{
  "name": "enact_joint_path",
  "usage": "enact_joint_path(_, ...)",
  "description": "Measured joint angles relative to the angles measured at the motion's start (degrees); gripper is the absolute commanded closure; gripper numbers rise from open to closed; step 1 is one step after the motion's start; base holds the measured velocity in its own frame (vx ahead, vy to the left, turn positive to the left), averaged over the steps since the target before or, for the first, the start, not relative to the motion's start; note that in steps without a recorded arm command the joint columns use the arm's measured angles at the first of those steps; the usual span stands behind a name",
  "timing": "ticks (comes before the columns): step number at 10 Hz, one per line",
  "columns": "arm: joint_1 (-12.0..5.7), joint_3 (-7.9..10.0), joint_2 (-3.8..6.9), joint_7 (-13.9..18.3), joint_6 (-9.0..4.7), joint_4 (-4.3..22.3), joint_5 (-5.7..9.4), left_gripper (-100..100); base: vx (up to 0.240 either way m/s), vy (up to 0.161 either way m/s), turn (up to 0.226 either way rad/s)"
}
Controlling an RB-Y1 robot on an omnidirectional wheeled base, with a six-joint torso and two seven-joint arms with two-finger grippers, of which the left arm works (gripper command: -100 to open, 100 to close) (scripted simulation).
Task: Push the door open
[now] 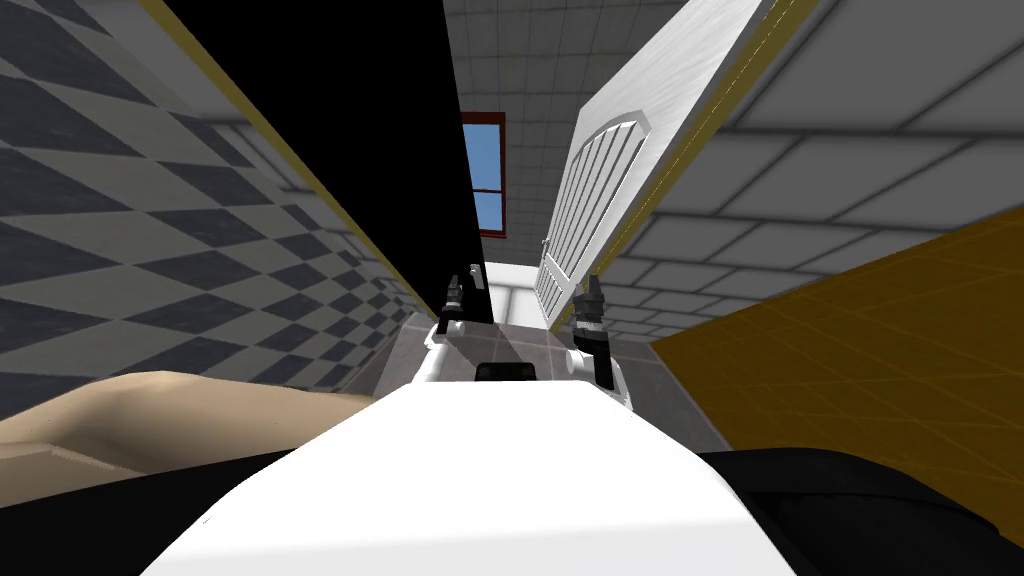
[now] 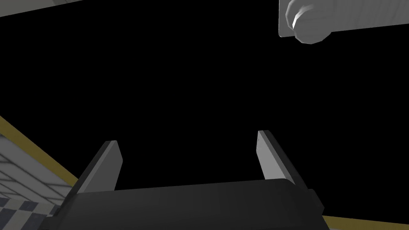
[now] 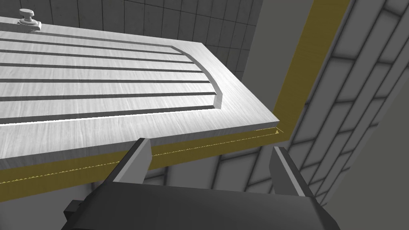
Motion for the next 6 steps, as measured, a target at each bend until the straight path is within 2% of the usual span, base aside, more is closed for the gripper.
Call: enact_joint_path(6, -4.66, 1.28, -1.05, 0.2, 0.91, 9.2, 0.04, -100, 0.013, 0.116, -0.122)
